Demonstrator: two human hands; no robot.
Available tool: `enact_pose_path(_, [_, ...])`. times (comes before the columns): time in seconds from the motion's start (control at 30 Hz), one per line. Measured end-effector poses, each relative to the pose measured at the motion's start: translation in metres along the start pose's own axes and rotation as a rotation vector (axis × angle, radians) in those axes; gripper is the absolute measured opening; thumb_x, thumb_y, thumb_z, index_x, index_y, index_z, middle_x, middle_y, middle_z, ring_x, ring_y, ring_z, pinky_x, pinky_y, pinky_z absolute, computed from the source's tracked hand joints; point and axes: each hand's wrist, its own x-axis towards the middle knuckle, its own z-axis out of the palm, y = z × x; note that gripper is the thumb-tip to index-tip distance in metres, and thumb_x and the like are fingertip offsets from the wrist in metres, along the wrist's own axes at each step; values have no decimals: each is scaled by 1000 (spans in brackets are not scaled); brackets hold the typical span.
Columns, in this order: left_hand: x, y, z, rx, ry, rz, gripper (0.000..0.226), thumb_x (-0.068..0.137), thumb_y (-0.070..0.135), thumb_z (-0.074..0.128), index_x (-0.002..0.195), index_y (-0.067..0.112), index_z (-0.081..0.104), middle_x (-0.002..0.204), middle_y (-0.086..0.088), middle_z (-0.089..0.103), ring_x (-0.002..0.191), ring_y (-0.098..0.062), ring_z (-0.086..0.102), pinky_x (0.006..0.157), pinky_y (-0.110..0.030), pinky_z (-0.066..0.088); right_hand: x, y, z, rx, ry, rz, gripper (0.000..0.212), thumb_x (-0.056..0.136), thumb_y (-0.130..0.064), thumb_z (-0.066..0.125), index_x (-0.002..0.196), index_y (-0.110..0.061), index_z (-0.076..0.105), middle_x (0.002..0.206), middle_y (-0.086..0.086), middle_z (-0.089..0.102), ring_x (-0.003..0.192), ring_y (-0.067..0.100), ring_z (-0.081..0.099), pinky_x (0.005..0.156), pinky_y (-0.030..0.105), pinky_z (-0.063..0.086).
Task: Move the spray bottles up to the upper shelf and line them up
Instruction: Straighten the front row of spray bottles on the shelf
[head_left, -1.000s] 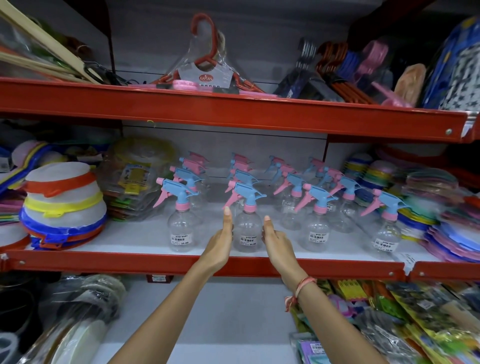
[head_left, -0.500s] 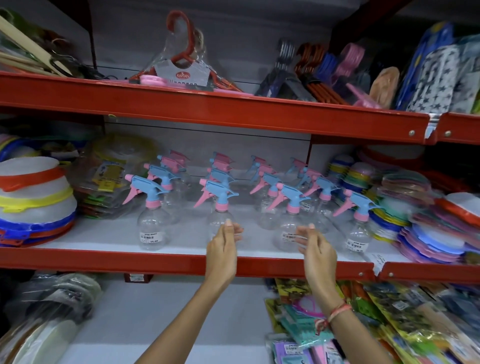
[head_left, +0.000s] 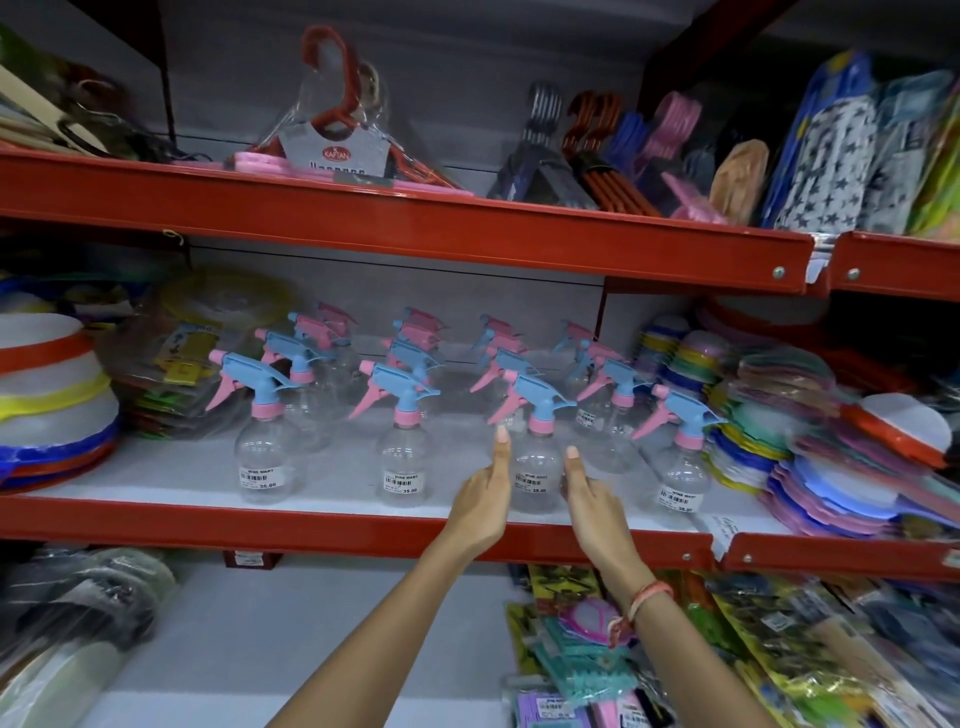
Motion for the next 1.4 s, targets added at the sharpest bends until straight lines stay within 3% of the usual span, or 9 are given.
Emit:
enact_pose_path(0.37, [-6, -5, -12, -4, -11, -5, 68, 58, 98, -3, 73, 39, 28, 96, 0, 45, 88, -16, 45, 74, -35, 32, -3, -8, 8, -55, -2, -33, 64, 95, -60, 18, 57, -15, 41, 58, 5, 53, 68, 26, 53, 68, 38, 41])
enact_pose_path(0.5, [-11, -4, -9, 18, 8, 7, 57, 72, 88, -1, 72, 41, 32, 86, 8, 48, 80, -10, 45, 76, -32, 31, -5, -5, 6, -28, -2, -49, 67, 96, -59, 20, 69, -11, 58, 77, 13, 67, 83, 32, 61, 71, 36, 39])
enact_pose_path(0.67, [-20, -5, 15, -53, 410, 273, 65, 93, 62, 15, 107, 20, 62, 103, 10, 59, 91, 3, 52, 89, -27, 38, -16, 7, -13, 136, 243, -86, 55, 98, -54, 29, 116, -18, 66, 90, 0, 72, 81, 13, 64, 72, 29, 42])
enact_pose_path(0.77, [-17, 5, 40, -97, 284, 279, 60, 99, 54, 19, 115, 17, 64, 113, 2, 65, 107, -11, 58, 97, -31, 42, -17, 19, -37, 164, 464, -80, 48, 98, -50, 31, 124, -23, 62, 80, -20, 62, 73, -6, 56, 70, 27, 43])
enact_pose_path(0.9, [-1, 29, 80, -144, 25, 110, 69, 92, 66, 10, 106, 20, 60, 99, 3, 62, 94, -7, 57, 93, -31, 38, -7, 35, -68, 190, 591, -4, 47, 100, -44, 31, 132, -16, 52, 131, 8, 57, 120, 27, 52, 102, 47, 40])
enact_pose_path(1.0, [12, 43, 104, -120, -143, -19, 90, 87, 73, 2, 142, 17, 47, 120, -7, 66, 102, -9, 58, 96, -30, 33, 8, 45, -85, 201, 523, 129, 54, 99, -46, 28, 141, -16, 44, 145, 11, 47, 131, 31, 43, 109, 45, 33])
enact_pose_path(1.1, [18, 52, 118, -153, -233, -121, 107, 75, 85, -2, 154, 19, 27, 157, -10, 35, 142, -25, 37, 119, -42, 23, 16, 46, -95, 267, 432, 250, 61, 98, -54, 25, 125, -10, 57, 129, 18, 57, 110, 30, 53, 94, 43, 38])
enact_pose_path(1.23, [23, 52, 124, -238, -300, -150, 134, 53, 99, -3, 154, 16, 24, 160, -11, 29, 146, -26, 29, 122, -48, 17, 20, 48, -99, 260, 427, 252, 59, 96, -58, 24, 70, -17, 57, 78, 7, 57, 68, 16, 51, 77, 42, 40])
enact_pose_path(1.4, [27, 41, 116, -270, -258, -158, 151, 36, 107, 2, 150, 14, 34, 157, -10, 37, 144, -25, 35, 122, -47, 18, 23, 47, -93, 251, 361, 235, 62, 97, -57, 20, 72, -17, 60, 75, 1, 55, 79, 22, 52, 84, 42, 41])
